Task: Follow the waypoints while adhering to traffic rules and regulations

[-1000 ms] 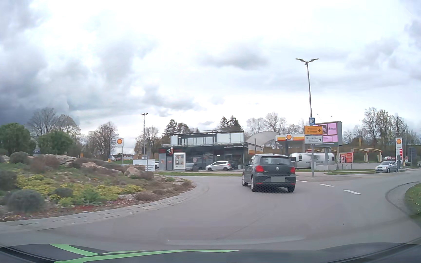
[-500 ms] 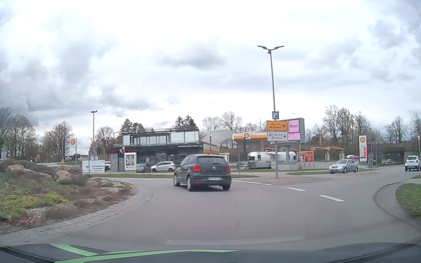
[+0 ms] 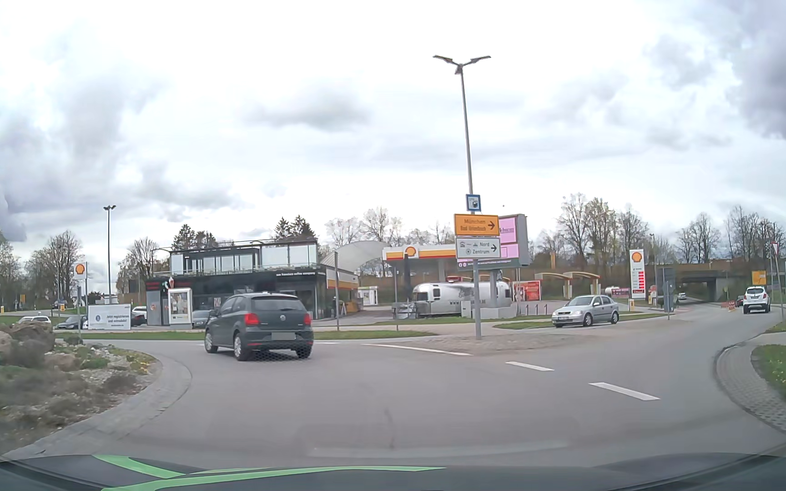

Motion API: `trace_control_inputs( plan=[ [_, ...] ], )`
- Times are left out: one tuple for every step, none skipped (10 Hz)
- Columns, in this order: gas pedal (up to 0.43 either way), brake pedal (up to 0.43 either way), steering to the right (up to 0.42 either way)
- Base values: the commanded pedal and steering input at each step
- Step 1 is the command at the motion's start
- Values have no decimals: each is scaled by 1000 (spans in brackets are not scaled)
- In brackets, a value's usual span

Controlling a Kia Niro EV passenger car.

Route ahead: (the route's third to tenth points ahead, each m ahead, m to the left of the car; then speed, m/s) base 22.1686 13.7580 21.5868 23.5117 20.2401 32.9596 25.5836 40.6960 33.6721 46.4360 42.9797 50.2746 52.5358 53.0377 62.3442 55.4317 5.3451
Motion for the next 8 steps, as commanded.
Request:
trace_control_inputs(
  plan=[
    [138,0,16],
    [138,0,-14],
    [138,0,-50],
    [138,0,-81],
    [138,0,-106],
    [138,0,-131],
    [138,0,-146],
    [138,0,-153]
  ],
)
